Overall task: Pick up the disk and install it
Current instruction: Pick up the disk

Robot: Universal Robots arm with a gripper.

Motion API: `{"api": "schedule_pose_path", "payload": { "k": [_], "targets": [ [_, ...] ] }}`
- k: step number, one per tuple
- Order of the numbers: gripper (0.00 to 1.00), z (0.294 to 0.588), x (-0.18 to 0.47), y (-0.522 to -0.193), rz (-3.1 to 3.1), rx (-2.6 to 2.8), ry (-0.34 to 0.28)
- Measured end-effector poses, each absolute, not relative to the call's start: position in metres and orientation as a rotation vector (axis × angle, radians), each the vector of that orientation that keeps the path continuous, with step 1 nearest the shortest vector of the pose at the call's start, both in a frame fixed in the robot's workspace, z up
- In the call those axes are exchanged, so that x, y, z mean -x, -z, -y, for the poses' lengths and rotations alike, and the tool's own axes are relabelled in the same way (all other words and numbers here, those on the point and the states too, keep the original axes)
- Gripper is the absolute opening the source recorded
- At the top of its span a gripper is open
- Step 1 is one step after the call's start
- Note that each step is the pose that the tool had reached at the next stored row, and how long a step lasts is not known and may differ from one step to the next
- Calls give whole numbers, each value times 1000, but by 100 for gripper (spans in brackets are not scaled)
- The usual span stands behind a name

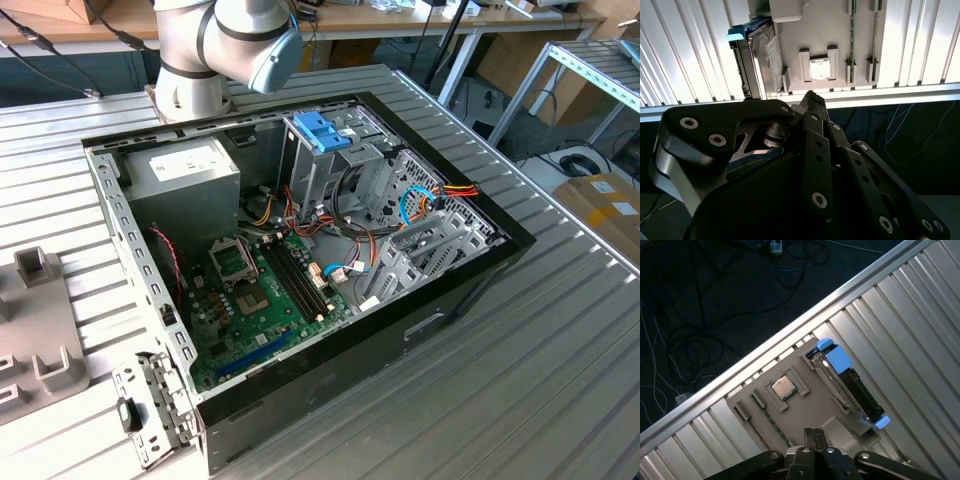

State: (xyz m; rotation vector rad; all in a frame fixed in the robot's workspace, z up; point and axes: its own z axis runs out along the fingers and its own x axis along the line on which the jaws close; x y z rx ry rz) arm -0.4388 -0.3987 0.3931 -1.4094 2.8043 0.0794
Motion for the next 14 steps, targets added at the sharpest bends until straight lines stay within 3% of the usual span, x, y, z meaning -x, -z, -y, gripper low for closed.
{"api": "schedule_pose_path", "payload": {
  "k": [14],
  "targets": [
    [10, 399, 439, -393, -2770, 1479, -80]
  ]
}}
